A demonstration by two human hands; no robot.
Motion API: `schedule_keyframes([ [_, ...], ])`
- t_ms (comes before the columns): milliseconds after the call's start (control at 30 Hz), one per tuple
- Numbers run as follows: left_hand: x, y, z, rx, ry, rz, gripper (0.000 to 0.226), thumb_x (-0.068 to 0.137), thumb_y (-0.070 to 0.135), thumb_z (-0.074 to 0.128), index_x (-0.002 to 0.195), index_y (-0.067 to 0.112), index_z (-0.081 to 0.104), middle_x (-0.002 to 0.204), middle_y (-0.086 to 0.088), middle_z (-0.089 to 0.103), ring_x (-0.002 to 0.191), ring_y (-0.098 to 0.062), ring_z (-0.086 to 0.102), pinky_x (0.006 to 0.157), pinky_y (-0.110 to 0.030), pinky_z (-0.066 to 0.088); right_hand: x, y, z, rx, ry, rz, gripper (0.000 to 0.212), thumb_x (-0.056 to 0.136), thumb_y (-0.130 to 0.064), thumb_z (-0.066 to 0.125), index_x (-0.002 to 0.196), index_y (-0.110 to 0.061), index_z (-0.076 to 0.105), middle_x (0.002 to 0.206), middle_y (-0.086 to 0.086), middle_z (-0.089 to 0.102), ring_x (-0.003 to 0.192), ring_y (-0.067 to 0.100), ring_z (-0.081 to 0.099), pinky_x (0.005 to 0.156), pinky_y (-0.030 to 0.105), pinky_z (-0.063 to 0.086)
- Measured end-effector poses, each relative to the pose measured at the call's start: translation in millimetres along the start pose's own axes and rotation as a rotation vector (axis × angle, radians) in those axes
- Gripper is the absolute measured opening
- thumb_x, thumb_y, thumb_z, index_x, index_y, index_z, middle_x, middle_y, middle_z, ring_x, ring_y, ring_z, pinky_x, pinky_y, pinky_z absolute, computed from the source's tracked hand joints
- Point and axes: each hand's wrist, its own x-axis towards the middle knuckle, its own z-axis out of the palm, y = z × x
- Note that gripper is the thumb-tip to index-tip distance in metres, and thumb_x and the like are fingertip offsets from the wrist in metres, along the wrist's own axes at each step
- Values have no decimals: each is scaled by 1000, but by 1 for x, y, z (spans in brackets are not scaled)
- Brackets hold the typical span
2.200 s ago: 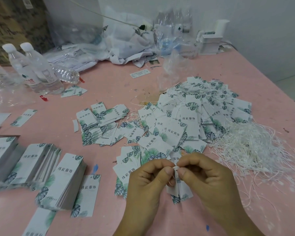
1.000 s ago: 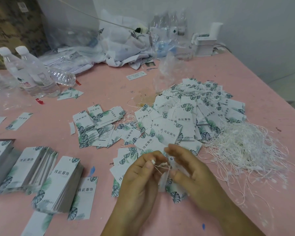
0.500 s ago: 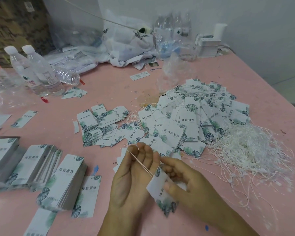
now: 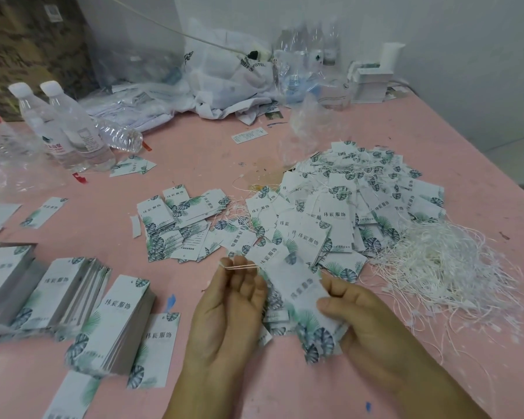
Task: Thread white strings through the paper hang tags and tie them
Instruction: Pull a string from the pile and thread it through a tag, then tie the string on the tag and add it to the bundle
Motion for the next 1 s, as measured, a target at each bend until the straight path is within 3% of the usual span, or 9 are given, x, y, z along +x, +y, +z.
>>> schedule_keyframes([
  [100,-8,-18,-5,313,-41,76,6,85,17,67,82,15,71,81,-6,66,71,-15,63,62,-24,56,2,-5,5,151,55,-67,28,73,-13,68,100,-9,74,104,22,71,86,26,69,74,38,58],
  [233,-21,-39,-8,698,-158,176,21,82,29,71,93,10,69,94,-30,66,86,-33,60,85,-50,48,2,0,13,160,78,-142,27,78,-13,66,104,-9,72,102,21,71,83,26,69,74,42,58],
  [367,-26,-43,-10,878,-189,269,18,85,30,68,95,16,73,97,-18,72,89,-39,65,86,-63,50,1,4,14,130,91,-173,24,79,-12,66,102,-9,72,98,19,73,79,22,70,65,31,57],
  [433,-25,-45,-11,1030,-207,398,13,85,31,68,93,22,74,91,-11,69,84,-37,63,79,-58,52,1,4,12,93,117,-190,26,77,-13,68,103,-10,72,101,21,73,82,24,70,68,33,57],
  [567,-28,-47,-9,1263,-231,695,12,85,27,65,89,36,73,84,4,62,76,-15,60,64,-31,50,3,2,8,99,158,-194,26,76,-10,68,101,-7,73,102,25,71,84,28,70,71,35,58],
  [700,-31,-45,-6,1322,-144,750,19,84,28,62,95,41,70,94,14,65,83,-10,64,67,-13,47,8,-12,-3,-3,336,-245,19,80,-5,66,93,-14,76,98,19,74,82,27,72,69,36,57],
  [800,-35,-44,-1,1289,-103,746,19,84,21,62,90,36,72,91,13,65,79,-9,63,63,-10,44,25,-42,-16,-289,548,-308,23,91,-6,59,93,-25,73,94,6,76,80,26,72,73,45,56],
  [933,-39,-43,4,1260,-72,725,24,82,10,60,80,31,72,86,10,65,74,-11,61,60,-13,44,62,-89,-25,-501,652,-389,18,94,-8,55,102,-15,69,78,-5,75,64,11,71,48,24,55],
  [1000,-40,-41,6,1259,-45,722,23,82,12,59,80,31,71,87,12,65,76,-11,62,60,-14,45,81,-100,-30,-750,673,-368,18,97,-8,49,111,-3,60,95,5,70,86,29,65,67,35,56],
])
